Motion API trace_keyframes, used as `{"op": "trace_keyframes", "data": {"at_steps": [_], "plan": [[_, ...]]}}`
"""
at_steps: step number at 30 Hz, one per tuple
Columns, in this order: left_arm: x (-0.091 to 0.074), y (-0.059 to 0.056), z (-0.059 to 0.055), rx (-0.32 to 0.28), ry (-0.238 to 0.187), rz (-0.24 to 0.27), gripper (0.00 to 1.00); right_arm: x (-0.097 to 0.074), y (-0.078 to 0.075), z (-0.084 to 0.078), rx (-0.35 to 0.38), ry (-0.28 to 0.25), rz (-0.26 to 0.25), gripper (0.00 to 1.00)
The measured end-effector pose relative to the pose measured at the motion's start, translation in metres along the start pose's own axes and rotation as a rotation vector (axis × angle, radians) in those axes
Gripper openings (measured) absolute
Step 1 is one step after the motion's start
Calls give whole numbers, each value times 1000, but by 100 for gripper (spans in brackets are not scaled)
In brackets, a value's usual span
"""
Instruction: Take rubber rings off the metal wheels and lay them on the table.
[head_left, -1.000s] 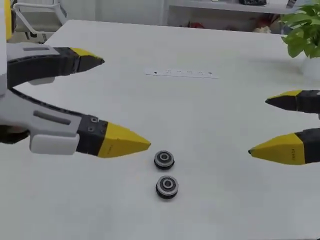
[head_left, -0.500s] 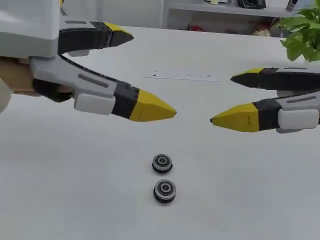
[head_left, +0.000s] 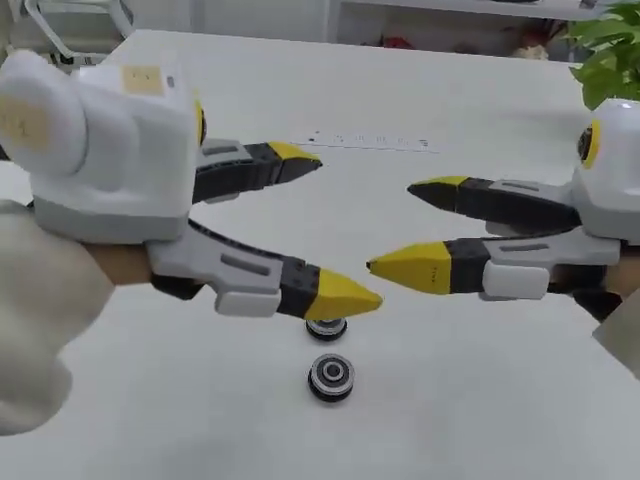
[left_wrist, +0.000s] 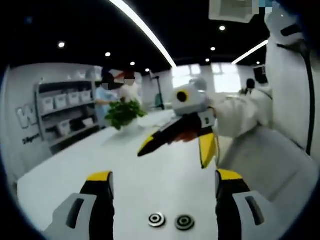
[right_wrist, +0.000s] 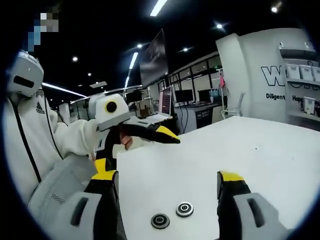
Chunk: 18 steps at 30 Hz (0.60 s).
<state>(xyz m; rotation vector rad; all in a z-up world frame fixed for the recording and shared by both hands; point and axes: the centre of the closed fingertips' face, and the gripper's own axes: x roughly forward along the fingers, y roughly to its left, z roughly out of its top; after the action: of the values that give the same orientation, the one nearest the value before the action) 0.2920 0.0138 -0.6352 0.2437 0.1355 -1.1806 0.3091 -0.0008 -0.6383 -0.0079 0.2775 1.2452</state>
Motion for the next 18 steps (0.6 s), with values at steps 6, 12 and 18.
{"op": "trace_keyframes", "data": {"at_steps": [6, 12, 18], "plan": [[2, -7, -16, -30, -3, -16, 82, 6, 4, -19, 40, 25, 25, 73], [6, -13, -45, -31, 86, -19, 83, 16, 9, -41, 43, 103, 54, 70], [9, -15, -66, -19, 140, -9, 75, 19, 14, -58, 16, 160, 74, 64]]}}
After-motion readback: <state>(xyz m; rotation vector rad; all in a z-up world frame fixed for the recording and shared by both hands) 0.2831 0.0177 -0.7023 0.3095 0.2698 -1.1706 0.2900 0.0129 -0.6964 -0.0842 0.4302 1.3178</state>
